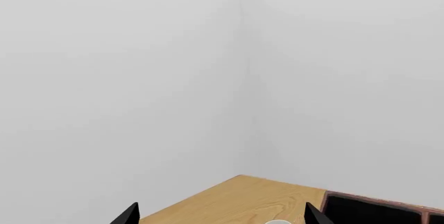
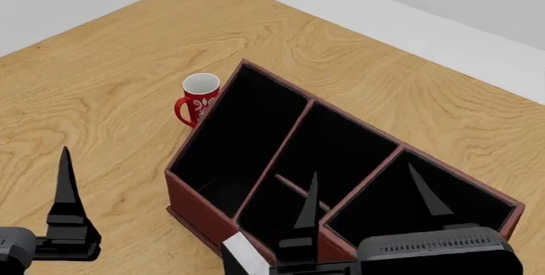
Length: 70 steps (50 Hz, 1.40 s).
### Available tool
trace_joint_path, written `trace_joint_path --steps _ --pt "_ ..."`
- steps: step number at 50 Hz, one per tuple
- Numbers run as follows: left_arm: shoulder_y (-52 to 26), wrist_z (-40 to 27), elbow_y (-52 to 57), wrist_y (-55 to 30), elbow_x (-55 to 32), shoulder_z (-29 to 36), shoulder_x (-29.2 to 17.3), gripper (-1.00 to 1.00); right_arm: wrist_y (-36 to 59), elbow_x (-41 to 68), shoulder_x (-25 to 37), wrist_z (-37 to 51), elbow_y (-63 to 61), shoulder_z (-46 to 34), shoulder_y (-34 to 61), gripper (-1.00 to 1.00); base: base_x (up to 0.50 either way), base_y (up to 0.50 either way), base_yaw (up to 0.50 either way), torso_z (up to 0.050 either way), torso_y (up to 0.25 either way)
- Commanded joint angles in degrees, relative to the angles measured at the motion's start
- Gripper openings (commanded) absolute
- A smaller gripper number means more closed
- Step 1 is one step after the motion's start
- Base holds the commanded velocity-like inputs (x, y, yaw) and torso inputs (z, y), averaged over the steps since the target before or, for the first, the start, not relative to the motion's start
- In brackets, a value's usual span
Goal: Pick up the book and place it in the right compartment of the caddy.
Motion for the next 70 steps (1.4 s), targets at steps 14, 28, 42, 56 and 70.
trace_joint_path --steps 14,28,42,56,70 --pt "-0.22 -0.65 1.2 -0.93 -1.01 -0.7 -1.0 1.0 12.31 0.85 0.35 1.96 -4.09 -4.33 5.24 1.0 0.0 0.0 0.0 0.0 0.001" --pt "-0.33 -0.99 3.93 -2.96 -4.46 -4.47 -1.66 1.0 53.9 2.77 -7.71 4.59 -17.0 -15.65 32.14 1.0 0.0 0.0 0.0 0.0 0.0" --pt "-0.29 -1.08 5.46 -3.62 -6.61 -6.23 -2.22 1.0 54.61 32.43 -11.54 22.2 1.7 -18.0 43.81 1.0 0.0 0.0 0.0 0.0 0.0" --pt "-0.41 -1.47 5.73 -4.0 -7.39 -6.81 -2.58 1.0 50.13 34.44 -11.44 16.87 16.07 -21.87 45.12 1.0 0.0 0.0 0.0 0.0 0.0" --pt "-0.19 -1.74 6.21 -3.97 -7.69 -6.64 -2.92 1.0 47.14 34.18 -9.72 13.48 24.54 -26.98 46.15 1.0 0.0 0.0 0.0 0.0 0.0"
